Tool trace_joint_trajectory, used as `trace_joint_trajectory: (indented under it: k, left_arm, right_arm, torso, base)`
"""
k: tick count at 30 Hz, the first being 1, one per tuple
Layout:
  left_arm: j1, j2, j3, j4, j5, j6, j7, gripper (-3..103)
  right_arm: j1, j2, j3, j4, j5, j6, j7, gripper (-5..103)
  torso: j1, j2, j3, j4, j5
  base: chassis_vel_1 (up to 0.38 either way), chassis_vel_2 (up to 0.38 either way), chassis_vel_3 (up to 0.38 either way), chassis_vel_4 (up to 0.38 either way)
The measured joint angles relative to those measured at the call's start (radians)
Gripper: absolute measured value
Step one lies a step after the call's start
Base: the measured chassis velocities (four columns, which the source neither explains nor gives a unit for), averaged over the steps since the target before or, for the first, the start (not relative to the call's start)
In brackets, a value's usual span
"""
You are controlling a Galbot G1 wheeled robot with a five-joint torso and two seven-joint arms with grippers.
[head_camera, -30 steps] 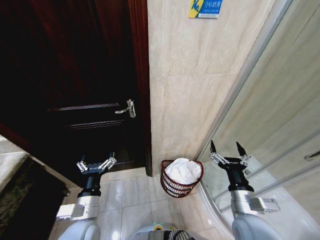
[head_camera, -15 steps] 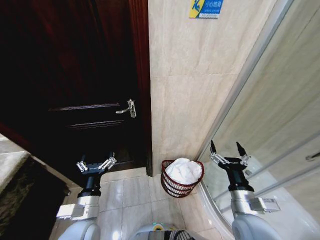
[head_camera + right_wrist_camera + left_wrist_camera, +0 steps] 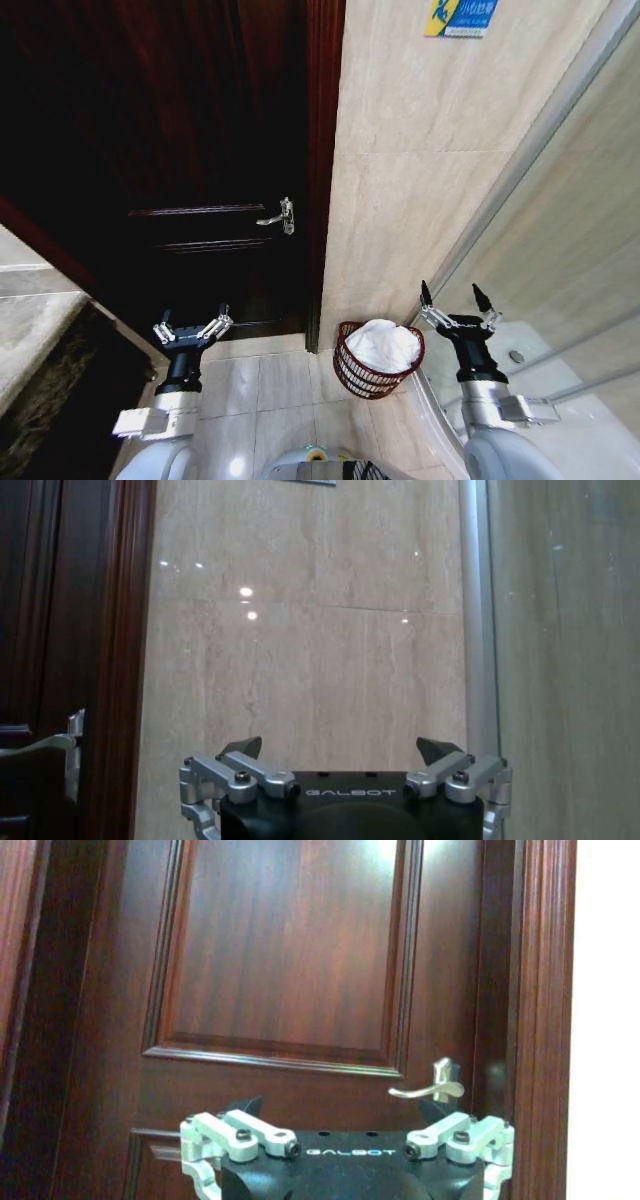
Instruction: Discard the used towel into the hamper.
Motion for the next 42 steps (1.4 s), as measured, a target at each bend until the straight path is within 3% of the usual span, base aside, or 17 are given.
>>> trace_joint_trajectory:
  k: [42]
  left_arm:
    - [0.000, 0.000, 0.000, 0.000, 0.000, 0.000, 0.000, 100]
  right_arm:
    - [0.000, 0.000, 0.000, 0.000, 0.000, 0.000, 0.000, 100]
  torso:
    - [0.000, 0.000, 0.000, 0.0000, -0.0002]
  base:
    - [0.008, 0.006, -0.006, -0.006]
